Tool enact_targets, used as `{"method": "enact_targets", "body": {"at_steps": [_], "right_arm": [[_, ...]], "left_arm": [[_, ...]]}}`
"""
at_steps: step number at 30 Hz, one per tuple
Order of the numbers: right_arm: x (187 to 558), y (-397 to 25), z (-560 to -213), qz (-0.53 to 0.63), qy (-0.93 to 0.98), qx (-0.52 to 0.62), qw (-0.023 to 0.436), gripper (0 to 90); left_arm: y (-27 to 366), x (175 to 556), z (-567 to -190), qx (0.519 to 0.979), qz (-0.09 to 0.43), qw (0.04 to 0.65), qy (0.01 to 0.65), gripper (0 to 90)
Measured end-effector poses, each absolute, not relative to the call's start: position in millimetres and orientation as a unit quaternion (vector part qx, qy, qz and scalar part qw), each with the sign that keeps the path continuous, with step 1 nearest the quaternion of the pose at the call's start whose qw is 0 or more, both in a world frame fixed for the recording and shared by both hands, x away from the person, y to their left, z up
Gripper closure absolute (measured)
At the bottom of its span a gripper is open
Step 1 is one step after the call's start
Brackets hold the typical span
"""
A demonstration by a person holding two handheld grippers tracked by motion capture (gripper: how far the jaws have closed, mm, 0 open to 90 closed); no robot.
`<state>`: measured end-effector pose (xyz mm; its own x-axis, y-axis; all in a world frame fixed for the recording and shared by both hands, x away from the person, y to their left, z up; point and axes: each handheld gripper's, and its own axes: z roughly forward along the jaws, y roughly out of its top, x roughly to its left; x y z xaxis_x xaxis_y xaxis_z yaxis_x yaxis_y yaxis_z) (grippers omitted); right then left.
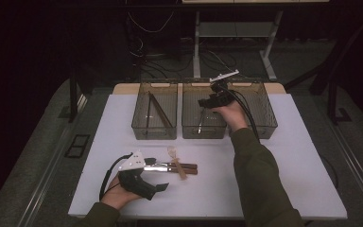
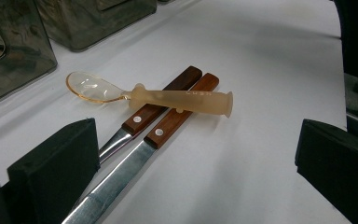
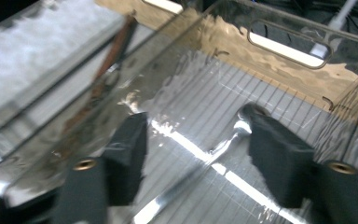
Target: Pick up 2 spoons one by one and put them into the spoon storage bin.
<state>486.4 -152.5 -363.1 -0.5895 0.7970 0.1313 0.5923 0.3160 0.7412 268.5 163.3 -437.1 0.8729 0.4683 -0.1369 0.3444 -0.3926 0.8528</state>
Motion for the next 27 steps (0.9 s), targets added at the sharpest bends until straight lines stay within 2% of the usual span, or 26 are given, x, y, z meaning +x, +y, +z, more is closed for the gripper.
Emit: {"method": "enact_targets", "body": {"at_steps": [3, 7, 10, 15, 27], "right_arm": [[475.5, -158.9, -358.9, 0.405, 0.806, 0.417, 0.108, 19.5], [453.6, -164.8, -353.5, 0.412, 0.809, 0.398, 0.133, 18.7], [439.8, -172.5, -350.3, 0.427, 0.802, 0.399, 0.128, 14.4], [415.9, -183.5, -351.3, 0.423, 0.802, 0.397, 0.143, 14.0], [358.2, -213.9, -371.2, 0.424, 0.815, 0.369, 0.138, 14.1]], "left_arm": [[163.8, 268.8, -436.6, 0.836, 0.065, 0.490, 0.241, 0.0], [163.3, 268.7, -437.2, 0.836, 0.064, 0.488, 0.242, 0.0], [162.9, 267.9, -437.4, 0.834, 0.063, 0.489, 0.247, 0.0], [162.8, 267.7, -437.8, 0.834, 0.063, 0.489, 0.249, 0.0], [162.1, 267.6, -438.6, 0.835, 0.067, 0.484, 0.252, 0.0]]}}
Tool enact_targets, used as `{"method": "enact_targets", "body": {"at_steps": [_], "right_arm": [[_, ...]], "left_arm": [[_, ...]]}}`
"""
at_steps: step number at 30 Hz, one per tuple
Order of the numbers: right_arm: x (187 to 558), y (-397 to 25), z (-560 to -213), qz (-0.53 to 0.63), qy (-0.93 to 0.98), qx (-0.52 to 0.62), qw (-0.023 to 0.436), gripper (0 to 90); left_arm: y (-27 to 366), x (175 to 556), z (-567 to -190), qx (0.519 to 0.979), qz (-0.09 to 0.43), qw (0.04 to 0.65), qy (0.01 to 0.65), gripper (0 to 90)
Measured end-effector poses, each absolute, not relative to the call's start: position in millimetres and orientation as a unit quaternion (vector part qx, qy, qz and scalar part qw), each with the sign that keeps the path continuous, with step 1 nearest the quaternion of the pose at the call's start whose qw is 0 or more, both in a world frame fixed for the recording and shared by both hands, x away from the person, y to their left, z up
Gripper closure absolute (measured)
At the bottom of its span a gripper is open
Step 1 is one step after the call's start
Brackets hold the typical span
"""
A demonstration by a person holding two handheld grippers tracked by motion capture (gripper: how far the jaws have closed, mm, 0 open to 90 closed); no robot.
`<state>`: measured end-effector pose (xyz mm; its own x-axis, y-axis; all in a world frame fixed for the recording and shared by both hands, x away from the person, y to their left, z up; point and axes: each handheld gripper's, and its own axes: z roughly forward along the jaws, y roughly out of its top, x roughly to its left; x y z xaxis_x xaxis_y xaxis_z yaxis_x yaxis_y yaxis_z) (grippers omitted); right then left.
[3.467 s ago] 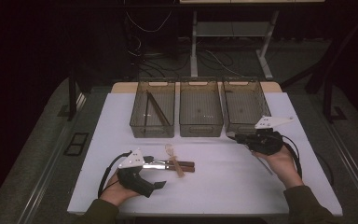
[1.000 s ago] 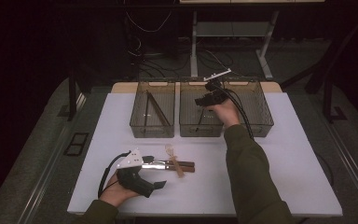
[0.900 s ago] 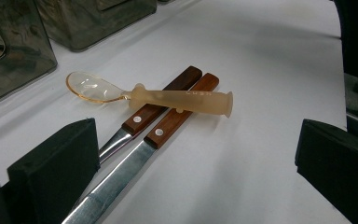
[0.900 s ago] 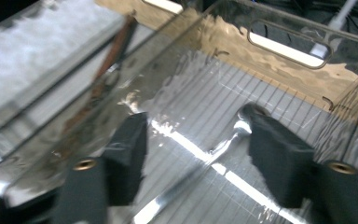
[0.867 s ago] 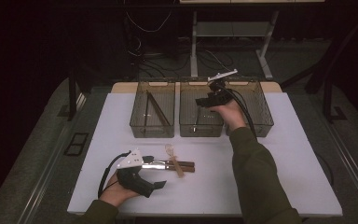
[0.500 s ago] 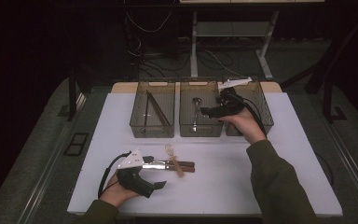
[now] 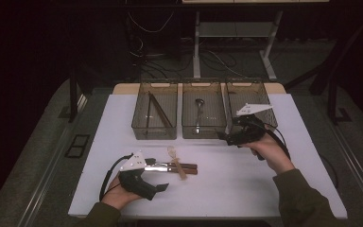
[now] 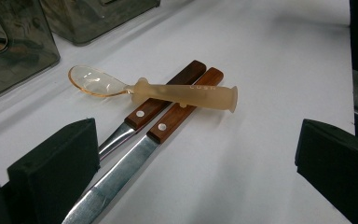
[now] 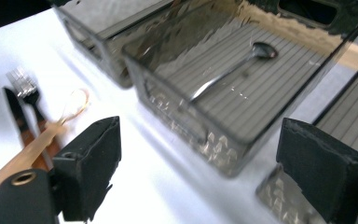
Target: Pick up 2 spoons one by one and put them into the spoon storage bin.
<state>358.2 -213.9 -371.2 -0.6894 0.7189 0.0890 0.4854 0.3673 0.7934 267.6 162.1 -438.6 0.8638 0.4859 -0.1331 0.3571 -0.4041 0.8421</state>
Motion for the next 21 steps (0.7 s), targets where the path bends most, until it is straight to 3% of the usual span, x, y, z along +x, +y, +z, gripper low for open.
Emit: {"method": "enact_targets", "body": {"at_steps": [21], "right_arm": [[276.2, -262.4, -435.2, 0.420, 0.819, 0.369, 0.129, 14.1]], "left_arm": [[161.9, 270.3, -439.8, 0.840, 0.071, 0.474, 0.256, 0.0]]}}
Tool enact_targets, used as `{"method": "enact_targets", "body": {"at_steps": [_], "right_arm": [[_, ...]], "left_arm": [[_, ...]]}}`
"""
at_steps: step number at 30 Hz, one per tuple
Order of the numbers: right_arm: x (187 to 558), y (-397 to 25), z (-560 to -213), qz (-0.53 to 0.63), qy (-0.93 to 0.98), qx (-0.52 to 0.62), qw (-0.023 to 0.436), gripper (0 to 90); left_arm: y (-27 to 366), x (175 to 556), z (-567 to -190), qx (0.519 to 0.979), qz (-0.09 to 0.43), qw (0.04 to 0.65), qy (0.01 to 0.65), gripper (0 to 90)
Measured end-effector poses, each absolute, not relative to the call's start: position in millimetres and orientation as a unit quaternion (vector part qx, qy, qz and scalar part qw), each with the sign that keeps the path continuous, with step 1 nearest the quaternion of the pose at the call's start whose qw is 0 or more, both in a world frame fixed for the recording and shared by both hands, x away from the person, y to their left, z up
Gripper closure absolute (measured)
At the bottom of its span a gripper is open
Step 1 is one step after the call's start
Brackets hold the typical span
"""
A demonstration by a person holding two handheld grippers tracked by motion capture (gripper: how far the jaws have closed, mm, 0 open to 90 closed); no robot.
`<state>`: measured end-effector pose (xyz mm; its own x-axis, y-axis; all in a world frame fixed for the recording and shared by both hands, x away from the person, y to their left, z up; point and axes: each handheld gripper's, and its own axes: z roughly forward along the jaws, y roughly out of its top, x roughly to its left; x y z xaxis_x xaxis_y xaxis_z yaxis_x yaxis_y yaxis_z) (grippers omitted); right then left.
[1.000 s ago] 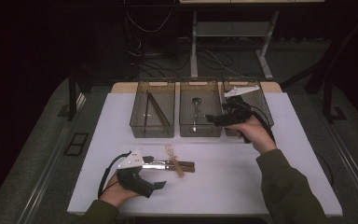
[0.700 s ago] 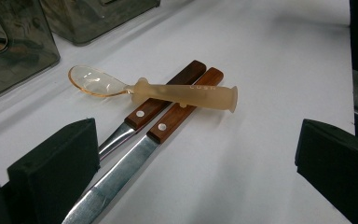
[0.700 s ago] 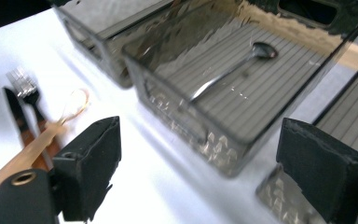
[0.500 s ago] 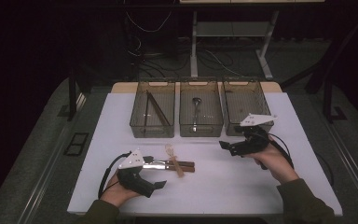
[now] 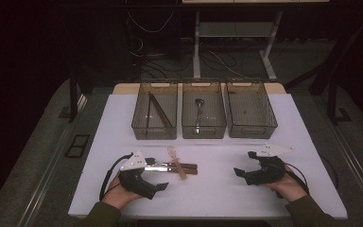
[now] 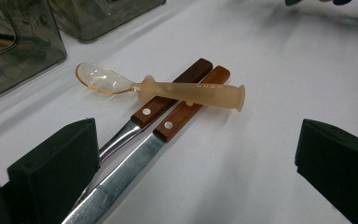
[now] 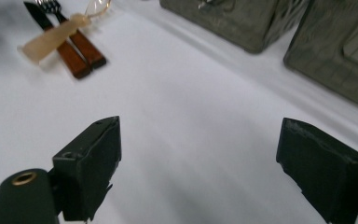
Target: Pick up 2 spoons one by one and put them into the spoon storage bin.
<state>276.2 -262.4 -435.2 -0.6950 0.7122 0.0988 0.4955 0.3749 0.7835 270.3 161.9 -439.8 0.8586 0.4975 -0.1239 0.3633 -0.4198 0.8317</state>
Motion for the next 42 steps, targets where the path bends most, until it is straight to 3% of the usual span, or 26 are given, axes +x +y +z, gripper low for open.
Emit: {"method": "enact_targets", "body": {"at_steps": [13, 28, 42], "right_arm": [[256.0, -287.3, -446.2, 0.439, 0.812, 0.358, 0.140, 14.1], [257.5, -289.5, -442.7, 0.455, 0.806, 0.352, 0.136, 14.1], [257.6, -288.7, -442.4, 0.457, 0.804, 0.356, 0.133, 14.1]], "left_arm": [[166.8, 280.4, -434.7, 0.836, 0.083, 0.471, 0.270, 3.0], [166.5, 310.9, -424.1, 0.824, 0.110, 0.462, 0.308, 23.7], [146.2, 341.1, -421.5, 0.831, 0.094, 0.454, 0.307, 39.7]]}}
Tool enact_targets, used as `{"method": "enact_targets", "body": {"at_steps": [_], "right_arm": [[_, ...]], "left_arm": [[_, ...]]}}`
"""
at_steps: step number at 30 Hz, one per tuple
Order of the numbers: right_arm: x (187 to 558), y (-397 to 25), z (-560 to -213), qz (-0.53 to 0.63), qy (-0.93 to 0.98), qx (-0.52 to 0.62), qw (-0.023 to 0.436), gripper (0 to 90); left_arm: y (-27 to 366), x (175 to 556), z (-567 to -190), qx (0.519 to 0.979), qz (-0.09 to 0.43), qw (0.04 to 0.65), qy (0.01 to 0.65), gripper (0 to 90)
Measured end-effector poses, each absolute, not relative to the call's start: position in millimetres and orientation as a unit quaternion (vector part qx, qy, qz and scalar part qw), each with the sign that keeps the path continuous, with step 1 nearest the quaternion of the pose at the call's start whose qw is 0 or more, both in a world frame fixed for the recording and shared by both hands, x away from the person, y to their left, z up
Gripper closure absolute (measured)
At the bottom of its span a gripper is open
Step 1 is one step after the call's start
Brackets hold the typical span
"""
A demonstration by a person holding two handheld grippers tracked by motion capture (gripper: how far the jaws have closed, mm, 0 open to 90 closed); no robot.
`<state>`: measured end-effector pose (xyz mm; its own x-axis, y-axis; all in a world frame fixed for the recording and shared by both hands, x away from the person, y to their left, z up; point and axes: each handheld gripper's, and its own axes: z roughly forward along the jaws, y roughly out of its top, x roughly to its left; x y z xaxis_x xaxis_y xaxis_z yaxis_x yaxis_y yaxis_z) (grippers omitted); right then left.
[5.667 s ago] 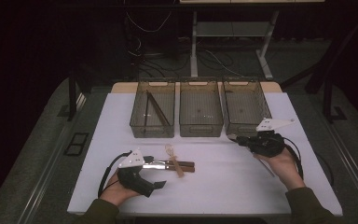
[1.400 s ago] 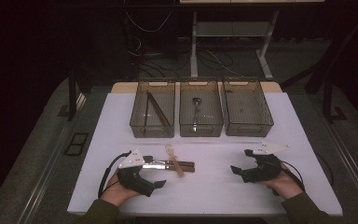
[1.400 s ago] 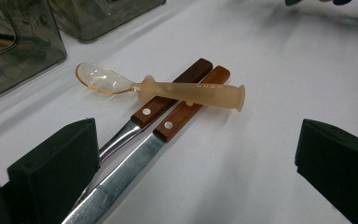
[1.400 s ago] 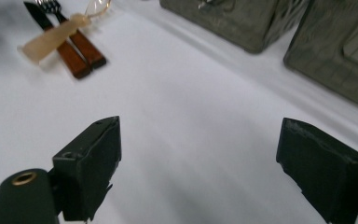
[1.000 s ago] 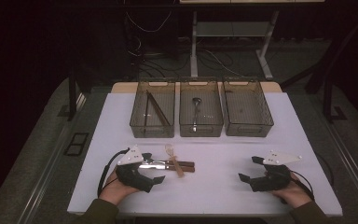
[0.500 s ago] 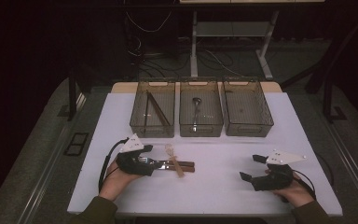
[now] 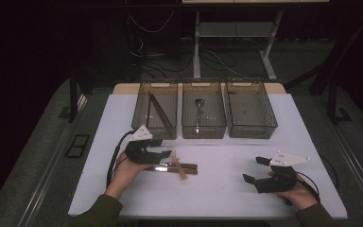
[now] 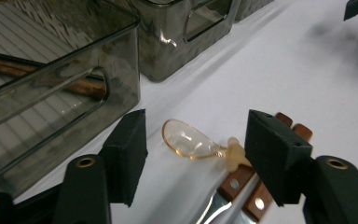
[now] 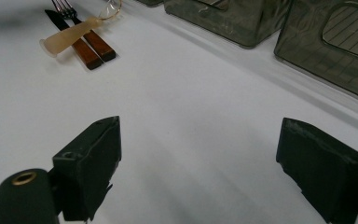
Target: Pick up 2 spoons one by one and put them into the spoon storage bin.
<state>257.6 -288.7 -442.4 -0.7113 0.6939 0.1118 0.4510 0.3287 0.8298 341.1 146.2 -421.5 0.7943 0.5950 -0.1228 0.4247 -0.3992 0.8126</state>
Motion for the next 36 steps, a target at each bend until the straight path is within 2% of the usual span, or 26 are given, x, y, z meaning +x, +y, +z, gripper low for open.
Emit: {"method": "enact_targets", "body": {"at_steps": [8, 22, 36], "right_arm": [[257.4, -288.6, -442.1, 0.461, 0.802, 0.356, 0.131, 14.1], [257.1, -286.2, -442.7, 0.460, 0.807, 0.348, 0.128, 14.1], [257.1, -284.4, -443.8, 0.454, 0.813, 0.341, 0.130, 14.2]], "left_arm": [[129.5, 360.6, -428.0, 0.836, 0.081, 0.437, 0.323, 50.6], [129.8, 369.5, -444.6, 0.848, 0.055, 0.394, 0.349, 59.8], [132.2, 370.8, -449.7, 0.845, 0.028, 0.397, 0.358, 70.7]]}}
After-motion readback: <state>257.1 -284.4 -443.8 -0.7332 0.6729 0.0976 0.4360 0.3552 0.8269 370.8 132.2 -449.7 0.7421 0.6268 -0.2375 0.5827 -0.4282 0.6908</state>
